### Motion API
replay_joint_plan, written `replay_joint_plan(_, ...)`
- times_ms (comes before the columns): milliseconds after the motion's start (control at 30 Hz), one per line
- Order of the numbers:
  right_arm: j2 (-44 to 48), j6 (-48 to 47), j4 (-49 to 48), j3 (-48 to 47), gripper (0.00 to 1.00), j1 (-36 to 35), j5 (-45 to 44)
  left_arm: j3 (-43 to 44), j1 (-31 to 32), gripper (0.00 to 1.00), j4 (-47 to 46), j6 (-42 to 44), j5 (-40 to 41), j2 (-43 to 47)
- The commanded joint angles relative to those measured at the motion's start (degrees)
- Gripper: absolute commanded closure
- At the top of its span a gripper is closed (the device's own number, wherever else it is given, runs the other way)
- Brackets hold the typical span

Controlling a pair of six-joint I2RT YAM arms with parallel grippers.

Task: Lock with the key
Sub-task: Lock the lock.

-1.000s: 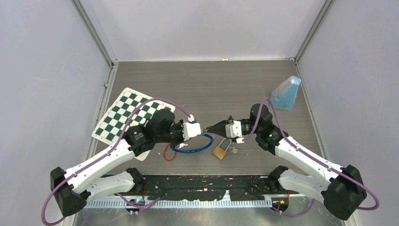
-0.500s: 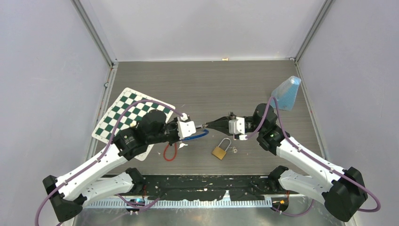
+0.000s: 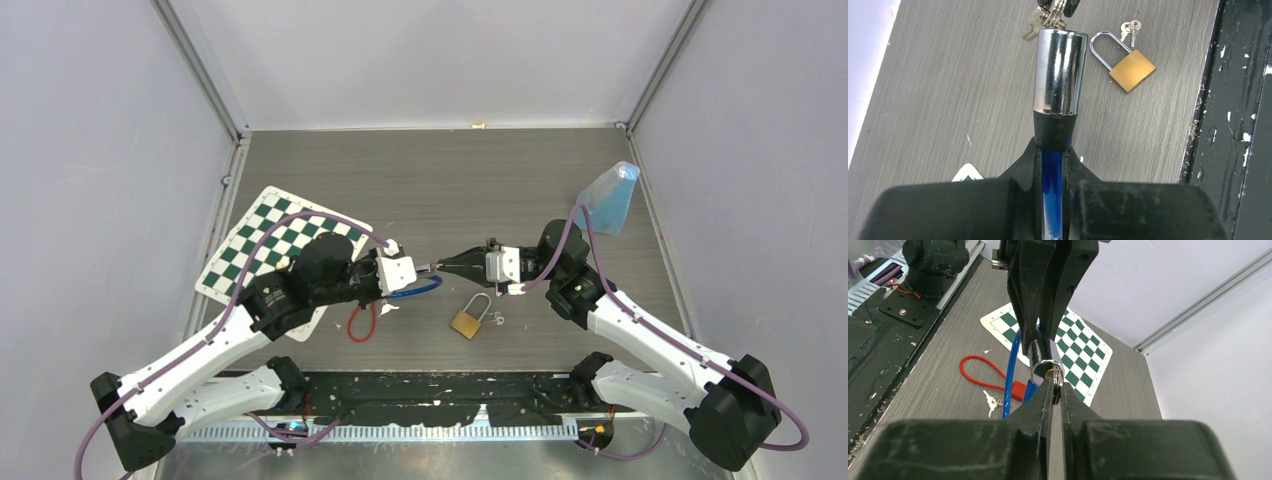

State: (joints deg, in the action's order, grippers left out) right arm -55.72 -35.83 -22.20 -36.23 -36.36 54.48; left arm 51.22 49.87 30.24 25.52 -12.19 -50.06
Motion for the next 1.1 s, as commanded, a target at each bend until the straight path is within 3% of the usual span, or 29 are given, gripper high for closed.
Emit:
replay_joint_plan(0, 0.45, 0.13, 0.65, -2.26, 0.75, 0.83, -0.57, 4.31, 0.06, 1.00, -1.78, -1.88, 0.81, 0.76)
replay_joint_plan(33, 0.16, 0.40, 0.99, -2.49, 0.67, 0.84, -0.50, 4.72, 0.06, 1.00, -1.50, -2.51, 1.59, 0.33)
replay_joint_plan(100, -0.41, 1.02, 2.10, -3.31, 0.36, 0.92, -0.20, 5.52, 0.06, 1.00, -1.25, -3.55, 3.42, -0.04)
replay_joint_plan(133, -0.60, 1.11, 2.44, -3.53, 0.07, 1.02, -0.13, 5.79, 0.06, 1.00, -1.36, -3.95, 4.28, -0.09)
replay_joint_plan(167, -0.79, 1.47, 2.75, -3.68, 0.01, 1.07, -0.57, 5.89, 0.06, 1.00, -1.63, -4.20, 5.08, 0.05)
replay_joint_plan(400, 0.15, 10.74, -3.44, -1.19, 0.05, 1.20, -6.99, 6.94, 0.06, 1.00, -1.94, -5.03, 6.47, 0.60)
replay_joint_plan(500, 1.33, 23.06, -14.02, 3.18, 0.05, 1.18, -12.77, 7.19, 0.06, 1.00, -2.10, -5.49, 7.88, 0.67)
replay_joint_plan(667, 3.12, 39.99, -16.22, 5.54, 0.05, 1.20, -25.39, 8.70, 0.06, 1.00, -2.19, -7.21, 8.75, 1.38)
replay_joint_plan(733, 2.71, 41.29, -16.72, 6.19, 0.01, 1.21, -24.00, 9.57, 0.06, 1.00, -2.21, -7.75, 8.44, 1.70)
replay_joint_plan(833, 0.92, 43.72, -24.28, 8.22, 0.20, 0.89, -23.19, 10.25, 0.06, 1.00, -2.31, -8.34, 6.38, 2.07)
replay_joint_plan(900, -1.19, 43.86, -25.44, 7.65, 0.28, 0.65, -22.76, 10.53, 0.06, 1.00, -2.32, -8.64, 4.79, 2.27)
replay_joint_plan(1067, -6.87, 42.01, -27.90, 4.95, 0.28, -0.14, -17.49, 11.47, 0.06, 1.00, -1.92, -8.48, 2.68, 2.78)
